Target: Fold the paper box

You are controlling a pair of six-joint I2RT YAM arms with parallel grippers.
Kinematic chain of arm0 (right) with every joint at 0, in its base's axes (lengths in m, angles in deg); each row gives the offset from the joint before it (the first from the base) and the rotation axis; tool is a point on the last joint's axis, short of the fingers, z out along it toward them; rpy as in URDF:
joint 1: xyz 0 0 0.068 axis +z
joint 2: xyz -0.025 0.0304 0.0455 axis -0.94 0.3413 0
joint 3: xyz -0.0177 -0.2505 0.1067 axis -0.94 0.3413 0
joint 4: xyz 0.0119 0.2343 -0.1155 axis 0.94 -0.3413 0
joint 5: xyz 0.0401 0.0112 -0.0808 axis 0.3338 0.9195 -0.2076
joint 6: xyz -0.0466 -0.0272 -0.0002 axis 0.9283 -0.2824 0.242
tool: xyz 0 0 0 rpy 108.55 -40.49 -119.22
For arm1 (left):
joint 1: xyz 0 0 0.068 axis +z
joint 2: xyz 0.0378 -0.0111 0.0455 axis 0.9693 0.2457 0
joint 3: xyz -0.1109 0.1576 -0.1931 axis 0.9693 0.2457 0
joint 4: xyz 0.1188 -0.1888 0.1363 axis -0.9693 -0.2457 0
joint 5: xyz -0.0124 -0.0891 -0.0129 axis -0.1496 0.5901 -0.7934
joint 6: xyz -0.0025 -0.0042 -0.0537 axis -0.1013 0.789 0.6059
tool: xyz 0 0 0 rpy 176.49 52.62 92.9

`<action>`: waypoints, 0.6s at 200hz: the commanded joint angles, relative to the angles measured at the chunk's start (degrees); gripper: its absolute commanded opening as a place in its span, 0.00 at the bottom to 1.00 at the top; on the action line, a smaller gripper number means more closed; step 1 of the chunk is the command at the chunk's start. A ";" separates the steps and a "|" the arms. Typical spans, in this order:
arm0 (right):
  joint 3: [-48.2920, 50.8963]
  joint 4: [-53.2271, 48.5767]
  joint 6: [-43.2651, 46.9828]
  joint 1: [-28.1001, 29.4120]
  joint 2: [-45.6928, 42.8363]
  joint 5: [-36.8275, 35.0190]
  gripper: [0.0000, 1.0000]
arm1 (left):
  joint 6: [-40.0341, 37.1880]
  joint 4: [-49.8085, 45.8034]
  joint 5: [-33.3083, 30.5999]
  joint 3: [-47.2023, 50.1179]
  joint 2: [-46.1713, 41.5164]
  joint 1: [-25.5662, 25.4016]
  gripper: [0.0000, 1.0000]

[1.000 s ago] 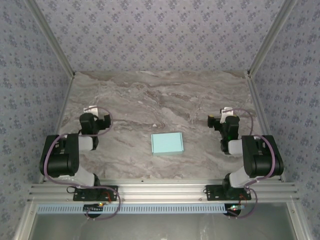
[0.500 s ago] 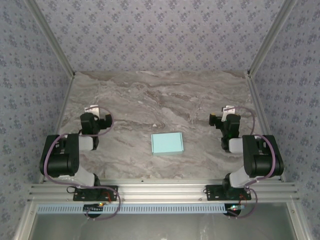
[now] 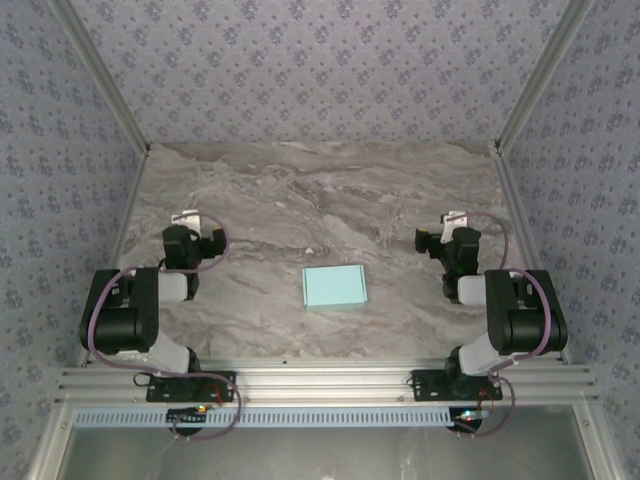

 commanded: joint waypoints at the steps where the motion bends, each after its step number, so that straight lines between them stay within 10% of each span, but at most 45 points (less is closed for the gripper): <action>1: -1.42 -0.86 0.26 -0.52 -0.27 0.97 1.00 | 0.10 2.41 -0.17 -0.25 -0.25 -0.16 0.99; 120: -1.82 -1.22 -0.45 -1.50 0.02 2.38 1.00 | 0.25 2.35 -0.11 -0.33 -0.24 -0.18 0.99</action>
